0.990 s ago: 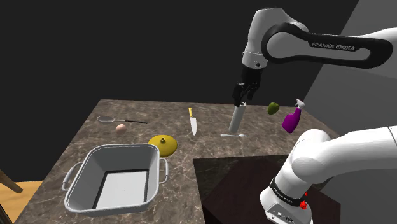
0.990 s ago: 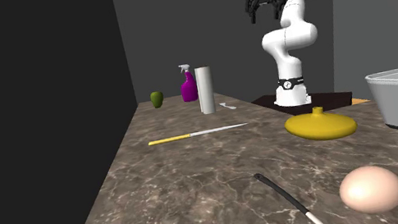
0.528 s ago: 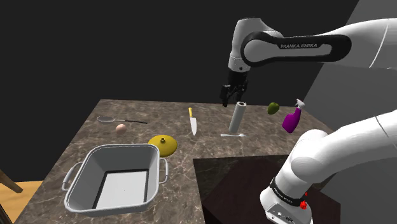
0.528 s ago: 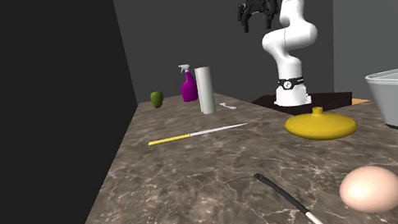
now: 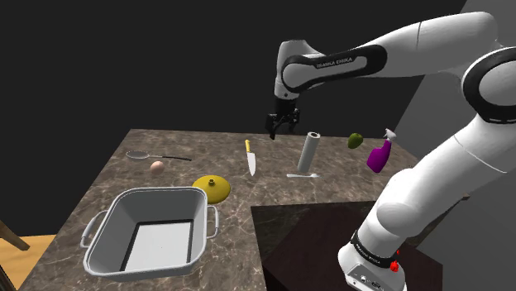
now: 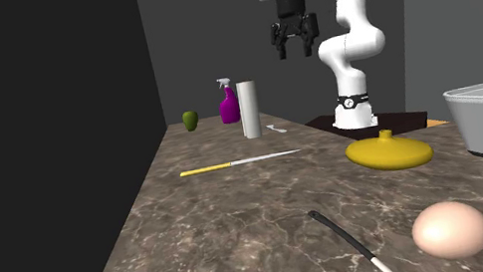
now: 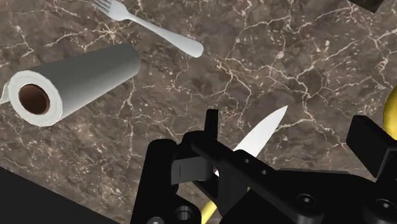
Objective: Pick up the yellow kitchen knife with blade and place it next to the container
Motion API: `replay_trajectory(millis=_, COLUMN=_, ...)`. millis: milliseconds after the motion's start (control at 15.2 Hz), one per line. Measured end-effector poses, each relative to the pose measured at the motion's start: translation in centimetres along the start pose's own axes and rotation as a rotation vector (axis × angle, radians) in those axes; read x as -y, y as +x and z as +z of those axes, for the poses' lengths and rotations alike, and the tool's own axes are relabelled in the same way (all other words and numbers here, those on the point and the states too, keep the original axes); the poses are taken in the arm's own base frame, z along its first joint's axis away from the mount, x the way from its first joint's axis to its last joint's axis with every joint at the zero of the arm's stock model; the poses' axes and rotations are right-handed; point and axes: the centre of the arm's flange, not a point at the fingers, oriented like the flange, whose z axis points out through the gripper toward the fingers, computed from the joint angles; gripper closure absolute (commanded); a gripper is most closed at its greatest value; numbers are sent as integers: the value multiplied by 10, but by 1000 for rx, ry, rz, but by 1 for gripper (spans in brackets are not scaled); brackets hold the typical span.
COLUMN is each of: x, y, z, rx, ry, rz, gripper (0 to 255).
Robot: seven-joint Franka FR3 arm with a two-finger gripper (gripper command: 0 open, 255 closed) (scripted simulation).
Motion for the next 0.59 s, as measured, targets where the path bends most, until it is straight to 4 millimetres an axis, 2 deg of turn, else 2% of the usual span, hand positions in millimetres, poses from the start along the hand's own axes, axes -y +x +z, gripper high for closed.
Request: replay_trajectory(millis=594, x=-8, y=111, z=61, rx=47, ry=16, rz=97, gripper=0)
